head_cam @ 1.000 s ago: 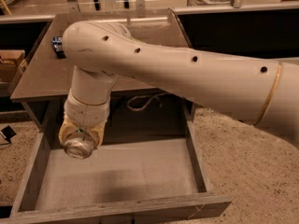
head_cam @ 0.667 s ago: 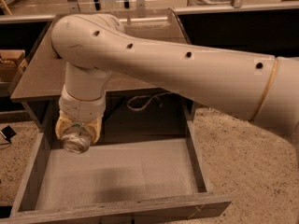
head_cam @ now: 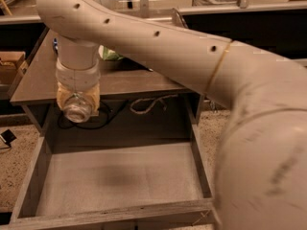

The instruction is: Pick 7up can from top drawer and place on counter

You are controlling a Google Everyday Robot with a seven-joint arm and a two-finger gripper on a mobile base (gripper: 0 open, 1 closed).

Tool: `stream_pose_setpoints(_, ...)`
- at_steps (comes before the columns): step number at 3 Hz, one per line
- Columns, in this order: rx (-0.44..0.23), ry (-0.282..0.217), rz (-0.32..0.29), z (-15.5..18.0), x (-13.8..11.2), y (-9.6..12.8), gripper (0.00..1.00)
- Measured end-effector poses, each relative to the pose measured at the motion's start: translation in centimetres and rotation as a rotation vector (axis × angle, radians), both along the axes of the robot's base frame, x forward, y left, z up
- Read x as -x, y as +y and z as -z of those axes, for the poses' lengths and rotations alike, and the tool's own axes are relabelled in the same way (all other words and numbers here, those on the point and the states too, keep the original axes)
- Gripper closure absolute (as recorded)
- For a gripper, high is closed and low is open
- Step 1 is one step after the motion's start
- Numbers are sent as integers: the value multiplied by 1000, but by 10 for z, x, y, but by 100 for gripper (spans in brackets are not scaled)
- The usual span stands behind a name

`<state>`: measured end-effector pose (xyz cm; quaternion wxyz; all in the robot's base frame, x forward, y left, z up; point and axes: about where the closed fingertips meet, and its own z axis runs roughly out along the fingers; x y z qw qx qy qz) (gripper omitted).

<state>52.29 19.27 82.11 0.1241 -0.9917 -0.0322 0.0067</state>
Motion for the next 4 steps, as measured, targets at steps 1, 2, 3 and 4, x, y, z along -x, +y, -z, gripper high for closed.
stream_pose_setpoints(1, 41, -35, -42, -4, -55, 17, 100)
stream_pose_setpoints(2, 13, -46, -36, -5, -105, 30, 85)
stream_pose_setpoints(3, -41, -48, 17, -11, -145, 37, 62)
stream_pose_setpoints(4, -84, -73, 41, -23, -161, 40, 38)
